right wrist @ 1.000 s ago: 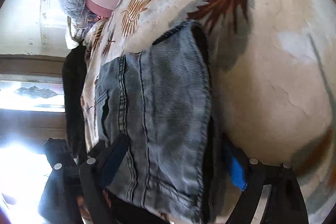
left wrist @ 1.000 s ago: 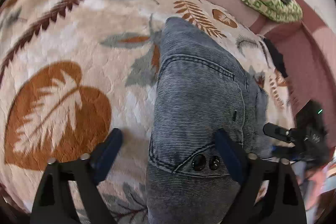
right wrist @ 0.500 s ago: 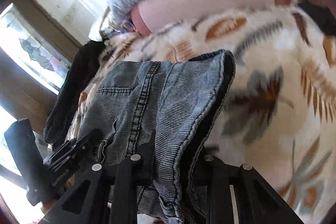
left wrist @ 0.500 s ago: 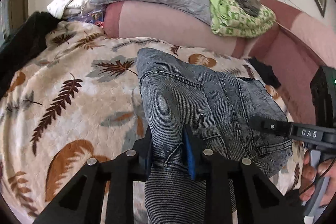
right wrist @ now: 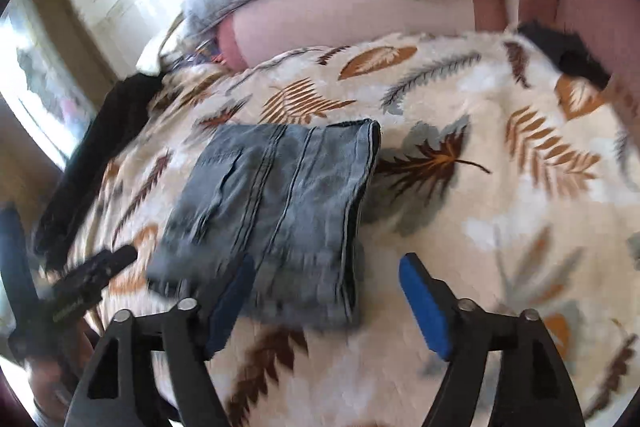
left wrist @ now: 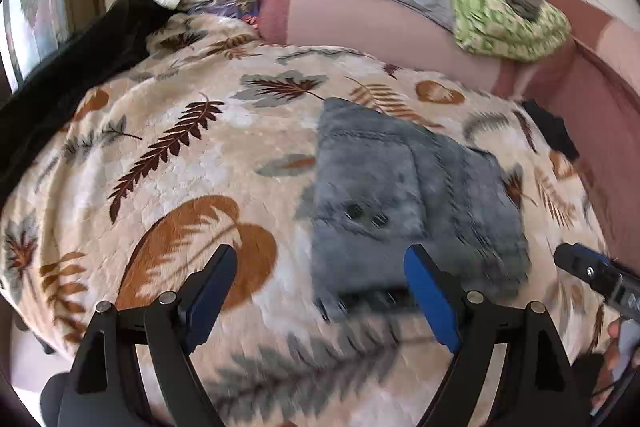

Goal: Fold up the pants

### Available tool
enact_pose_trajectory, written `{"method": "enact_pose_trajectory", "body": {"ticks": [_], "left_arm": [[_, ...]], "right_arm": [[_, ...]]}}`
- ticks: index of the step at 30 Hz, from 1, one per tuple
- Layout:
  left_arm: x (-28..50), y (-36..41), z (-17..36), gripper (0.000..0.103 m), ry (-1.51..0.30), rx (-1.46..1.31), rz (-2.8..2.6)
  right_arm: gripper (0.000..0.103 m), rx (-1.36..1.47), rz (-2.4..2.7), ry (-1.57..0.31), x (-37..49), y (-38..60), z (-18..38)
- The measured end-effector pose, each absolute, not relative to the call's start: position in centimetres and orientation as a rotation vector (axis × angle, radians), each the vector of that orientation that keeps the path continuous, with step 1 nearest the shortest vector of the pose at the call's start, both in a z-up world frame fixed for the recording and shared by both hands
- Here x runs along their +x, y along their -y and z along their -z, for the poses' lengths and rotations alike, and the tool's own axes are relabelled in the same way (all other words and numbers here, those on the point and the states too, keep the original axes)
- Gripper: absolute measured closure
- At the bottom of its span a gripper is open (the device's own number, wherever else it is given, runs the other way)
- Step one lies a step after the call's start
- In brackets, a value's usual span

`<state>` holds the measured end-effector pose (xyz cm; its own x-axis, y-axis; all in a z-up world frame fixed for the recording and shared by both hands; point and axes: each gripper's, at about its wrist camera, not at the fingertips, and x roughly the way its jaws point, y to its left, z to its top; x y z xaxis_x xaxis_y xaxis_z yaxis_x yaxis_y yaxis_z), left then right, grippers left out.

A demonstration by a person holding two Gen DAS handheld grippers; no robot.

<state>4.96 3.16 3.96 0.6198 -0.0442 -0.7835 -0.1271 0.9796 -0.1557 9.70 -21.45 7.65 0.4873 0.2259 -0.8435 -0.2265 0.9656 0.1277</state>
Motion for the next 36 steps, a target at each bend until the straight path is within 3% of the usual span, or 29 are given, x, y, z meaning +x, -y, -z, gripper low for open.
{"method": "enact_pose_trajectory", "body": {"ticks": [5, 9, 28, 31, 36], "left_arm": [[3.4, -0.4, -5.4, 0.017, -0.864, -0.130, -0.048], [2.8, 1.1, -6.8, 0.017, -0.831, -0.086, -0.041], [2.1, 1.2, -9.0, 0.017, -0.810, -0.094, -0.072], [2.4, 1.1, -9.2, 0.007, -0.819, -0.106, -0.069], [2.7, 1.0, -9.0, 0.005, -0.833, -0.147, -0.031]], "right_arm": [[0.021, -0.072, -0.265, -0.983, 5.9, 21.6, -10.3], [0.011, -0.174, -0.224, -0.933, 5.0, 20.9, -11.5], [0.010, -0.217, -0.171, -0.925, 4.7, 20.3, -11.8], [0.010, -0.210, -0.172, -0.918, 4.7, 20.3, -12.1], [0.010, -0.205, -0.167, -0.924, 5.3, 20.2, -12.0]]}}
